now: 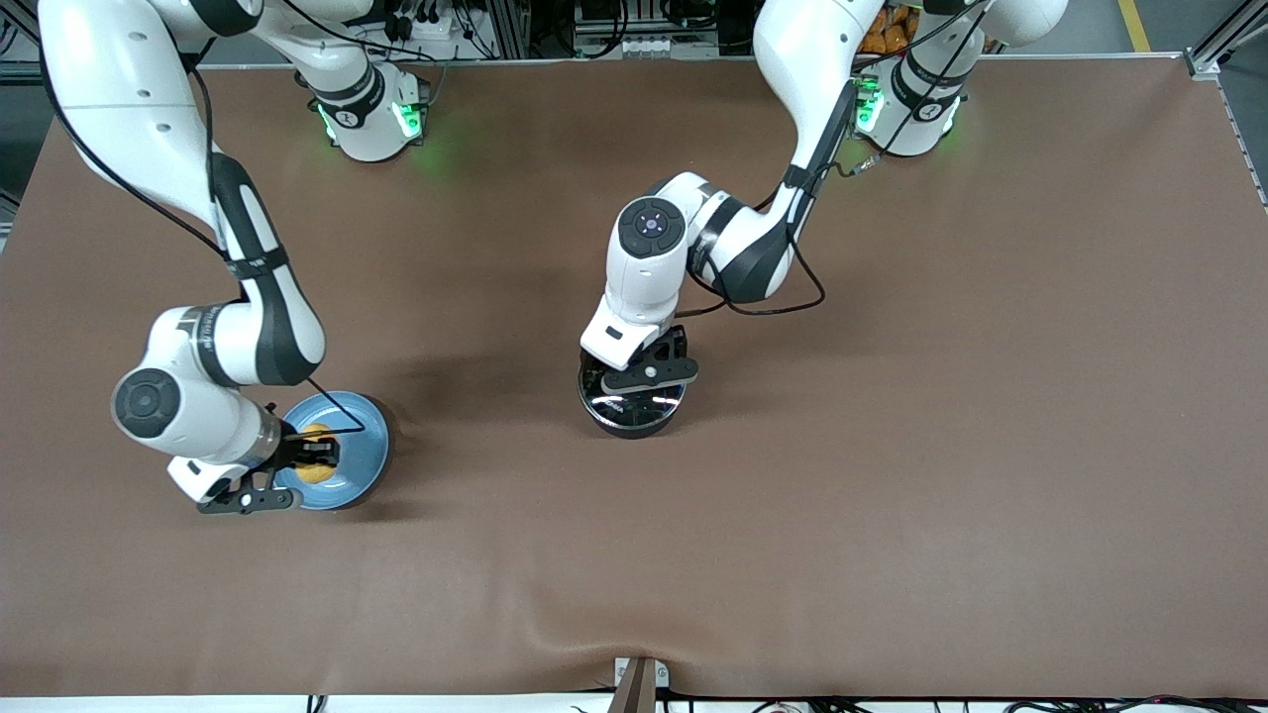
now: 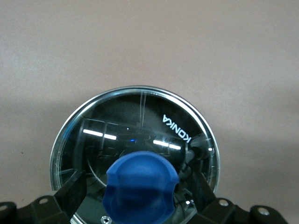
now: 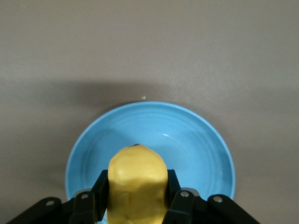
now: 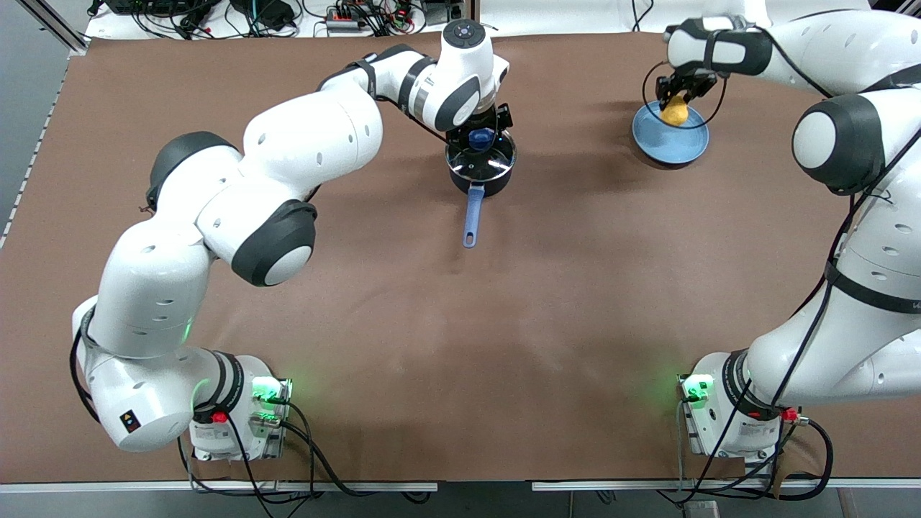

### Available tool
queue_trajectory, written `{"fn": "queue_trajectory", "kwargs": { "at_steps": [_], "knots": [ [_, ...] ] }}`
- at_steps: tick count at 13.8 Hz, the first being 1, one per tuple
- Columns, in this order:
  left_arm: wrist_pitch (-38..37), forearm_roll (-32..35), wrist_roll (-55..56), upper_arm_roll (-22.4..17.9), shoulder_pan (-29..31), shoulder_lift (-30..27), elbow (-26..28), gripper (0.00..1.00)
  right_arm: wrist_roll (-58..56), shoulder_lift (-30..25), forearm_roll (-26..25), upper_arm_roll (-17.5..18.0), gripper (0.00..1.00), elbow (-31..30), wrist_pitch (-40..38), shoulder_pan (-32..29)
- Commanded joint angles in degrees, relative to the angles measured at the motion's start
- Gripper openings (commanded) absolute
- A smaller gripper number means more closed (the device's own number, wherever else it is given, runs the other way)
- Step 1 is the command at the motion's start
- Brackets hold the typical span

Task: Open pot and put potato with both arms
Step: 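Grasp the potato with the right gripper while the left gripper grasps the knob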

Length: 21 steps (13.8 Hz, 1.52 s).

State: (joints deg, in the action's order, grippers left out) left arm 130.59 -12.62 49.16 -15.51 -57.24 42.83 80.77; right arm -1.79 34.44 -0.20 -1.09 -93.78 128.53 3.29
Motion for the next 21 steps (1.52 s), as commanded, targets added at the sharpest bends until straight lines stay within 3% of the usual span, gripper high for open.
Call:
{"fn": "queue_trajectory", "kwargs": {
  "at_steps": [1,5,8,10,12,14,17,21],
  "knots": [
    [2.46,-0.57,-0.73,-0.14,-0.86,2.0,-0.79,1.0,-1.63,-2.35,0.37,0.21,0.0,0.26,-1.62,0.05],
    [2.56,-0.56,-1.43,-0.13,-0.86,2.09,-0.79,0.96,-3.22,-2.45,0.9,0.65,0.0,0.35,-1.53,0.23],
    [2.56,-0.91,-4.24,-0.13,-0.86,1.91,-0.79,0.37,-3.22,-2.71,0.99,1.18,0.0,0.26,-1.71,0.05],
    [2.56,-1.09,-4.51,-0.13,-0.86,1.73,-0.88,0.14,-3.31,-3.15,0.99,1.61,0.0,0.17,-1.71,-0.3],
    [2.47,-0.83,-4.6,-0.22,-0.77,1.38,-0.96,0.02,-3.39,-3.15,3.08,1.62,0.0,0.17,-1.62,-0.12],
    [0.55,-1.18,-6.52,-0.57,-0.51,0.16,-1.14,0.0,-3.39,-3.06,5.29,1.62,0.0,0.09,-1.62,0.58],
    [-9.54,-0.65,-8.8,-3.72,-0.42,-3.09,-1.49,0.0,-3.39,-2.97,5.99,2.05,0.0,0.17,-1.62,0.58],
    [-16.76,-0.65,-25.83,-4.97,4.93,-8.19,0.17,0.0,-2.78,-3.24,8.18,2.93,0.0,0.0,-2.41,0.93]
  ]
}}
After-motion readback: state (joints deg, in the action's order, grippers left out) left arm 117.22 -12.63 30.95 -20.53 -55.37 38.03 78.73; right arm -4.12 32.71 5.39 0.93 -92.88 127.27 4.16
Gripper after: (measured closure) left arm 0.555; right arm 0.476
